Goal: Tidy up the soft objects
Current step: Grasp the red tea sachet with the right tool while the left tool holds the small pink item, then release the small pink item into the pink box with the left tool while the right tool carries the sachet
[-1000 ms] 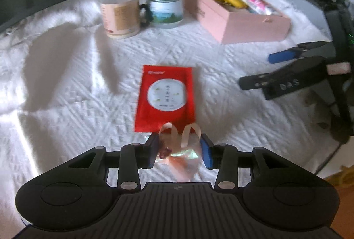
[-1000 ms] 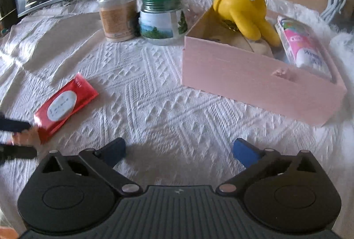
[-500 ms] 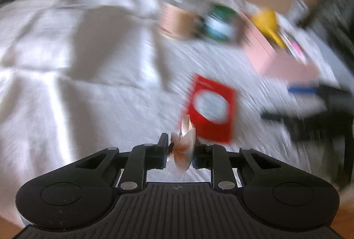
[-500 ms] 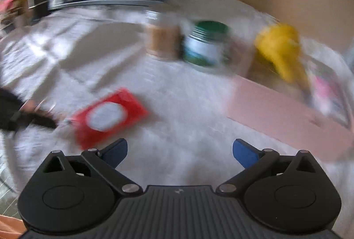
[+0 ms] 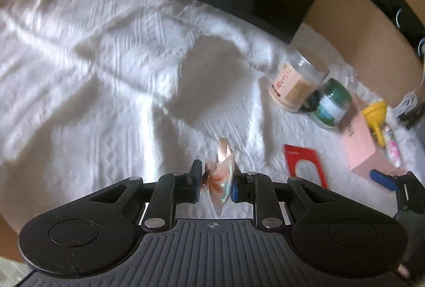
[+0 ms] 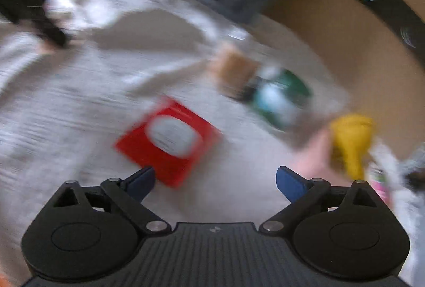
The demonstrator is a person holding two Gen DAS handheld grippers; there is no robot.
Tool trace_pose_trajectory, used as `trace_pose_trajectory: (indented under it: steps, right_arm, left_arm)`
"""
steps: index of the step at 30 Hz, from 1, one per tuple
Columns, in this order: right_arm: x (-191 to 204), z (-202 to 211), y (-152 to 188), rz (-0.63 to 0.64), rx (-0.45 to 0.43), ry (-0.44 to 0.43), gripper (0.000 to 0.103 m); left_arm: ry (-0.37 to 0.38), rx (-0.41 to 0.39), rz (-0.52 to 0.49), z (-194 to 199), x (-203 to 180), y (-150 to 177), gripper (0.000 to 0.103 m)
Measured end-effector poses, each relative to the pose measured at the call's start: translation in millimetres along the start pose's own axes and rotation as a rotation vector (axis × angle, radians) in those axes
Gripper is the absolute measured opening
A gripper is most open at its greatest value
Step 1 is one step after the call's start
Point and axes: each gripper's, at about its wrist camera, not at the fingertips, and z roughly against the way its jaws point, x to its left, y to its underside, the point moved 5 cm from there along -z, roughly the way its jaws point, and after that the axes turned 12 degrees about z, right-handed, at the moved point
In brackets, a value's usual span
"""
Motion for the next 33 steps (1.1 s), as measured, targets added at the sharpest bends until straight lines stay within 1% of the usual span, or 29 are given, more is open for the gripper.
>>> trace_pose_trajectory:
  steps: [1,2,5,6,8,9,12,14,16,17,18,19,21,23,26,28,31,33]
  right_arm:
    - [-9.9,-0.3,5.4,-0.028,0.009,-0.012,0.098]
    - [-19.1,1.0,8.8,-0.075,0.004,-0.059,0.098]
    - [-31.6,2.8,5.3,-0.212,-0.022,-0.243,0.098]
    - [-33.5,2.7,0.5,-0.244,-0.038,-0.287,0.098]
    - [-29.1,-4.9,-13.1,-0.278,-0.074,-0.346,0.098]
    - [-24.4,-11.3,-18.8,-0.279,-0.082,-0.354,0.098]
    - [-8.2,-38.5,-34.2,-0.26,-0.066,-0.371,0.098]
    - [0.3,-54.4,-39.0,-0.243,-0.047,-0.357,0.098]
    - [1.9,-56.3,-36.7,-0.259,-0.048,-0.353,0.096]
    - [1.2,-56.4,-35.0,-0.276,-0.041,-0.371,0.093]
    - [-0.3,-54.2,-32.7,-0.292,-0.043,-0.39,0.084]
    - [-1.8,-49.8,-30.2,-0.294,-0.047,-0.384,0.067]
    - [-6.0,-40.2,-27.4,-0.286,-0.049,-0.398,0.058]
    - [-13.6,-27.1,-22.2,-0.305,-0.06,-0.402,0.057]
    - [-33.5,-2.6,-9.5,-0.337,-0.079,-0.37,0.057]
    - [-50.1,15.5,3.3,-0.369,-0.083,-0.34,0.057]
    - [-77.9,45.3,30.1,-0.419,-0.07,-0.262,0.057]
    - [-94.5,64.3,52.2,-0.455,-0.044,-0.198,0.057]
  left_arm:
    - [0.005,0.004,0.017,-0.5,1.4,1.4,0.023]
    - [0.009,0.008,0.031,-1.3,1.8,3.8,0.023]
    - [0.017,0.021,0.043,-1.4,-0.7,10.0,0.023]
    - [0.015,0.025,0.034,-1.0,-2.7,10.3,0.023]
    - [0.016,0.029,0.011,0.3,-8.4,11.6,0.023]
    - [0.017,0.029,0.003,2.7,-10.6,12.7,0.023]
    - [0.024,0.026,-0.021,8.3,-15.6,14.2,0.023]
    - [0.017,0.025,-0.034,10.8,-16.4,14.9,0.023]
    - [0.016,0.03,-0.035,12.1,-16.6,15.7,0.023]
    - [0.019,0.037,-0.038,12.2,-16.5,15.8,0.023]
    - [0.026,0.045,-0.043,11.8,-17.3,16.1,0.023]
    - [0.037,0.056,-0.049,10.9,-18.8,17.2,0.023]
    - [0.06,0.079,-0.065,8.6,-24.3,21.0,0.024]
    - [0.078,0.097,-0.097,5.8,-33.6,25.5,0.024]
    - [0.122,0.138,-0.161,2.0,-55.4,32.7,0.024]
    - [0.175,0.174,-0.232,1.6,-76.9,38.1,0.024]
    - [0.267,0.222,-0.338,2.0,-111.1,45.5,0.024]
    - [0.339,0.261,-0.397,-0.3,-136.7,50.6,0.024]
